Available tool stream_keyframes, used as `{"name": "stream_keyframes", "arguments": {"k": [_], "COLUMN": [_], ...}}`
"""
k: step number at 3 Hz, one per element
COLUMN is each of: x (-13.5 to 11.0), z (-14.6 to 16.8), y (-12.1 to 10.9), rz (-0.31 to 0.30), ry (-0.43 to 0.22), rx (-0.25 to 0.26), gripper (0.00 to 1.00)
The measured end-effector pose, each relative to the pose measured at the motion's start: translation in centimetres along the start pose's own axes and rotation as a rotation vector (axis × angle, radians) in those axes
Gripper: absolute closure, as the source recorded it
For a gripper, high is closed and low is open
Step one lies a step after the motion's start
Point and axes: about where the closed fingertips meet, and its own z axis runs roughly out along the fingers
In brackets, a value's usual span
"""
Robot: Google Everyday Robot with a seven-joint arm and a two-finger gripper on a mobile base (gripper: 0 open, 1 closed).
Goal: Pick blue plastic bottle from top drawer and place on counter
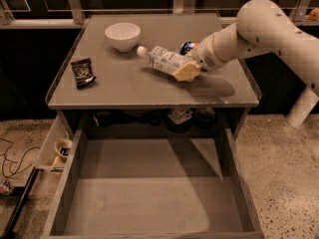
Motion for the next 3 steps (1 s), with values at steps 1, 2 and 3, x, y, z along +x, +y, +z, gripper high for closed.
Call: {"name": "stream_keyframes", "arguments": {"k": [1, 2, 3], "x": [0.02, 0.02, 0.02], "z": [0.07, 0.07, 0.07], "y": [0.03, 0.03, 0.04], "rz": [0.013, 0.013, 0.013], "ry": [0.0, 0.0, 0.0], "rx": [-0.002, -0.002, -0.002], "gripper": [0.81, 0.58, 0.34]}}
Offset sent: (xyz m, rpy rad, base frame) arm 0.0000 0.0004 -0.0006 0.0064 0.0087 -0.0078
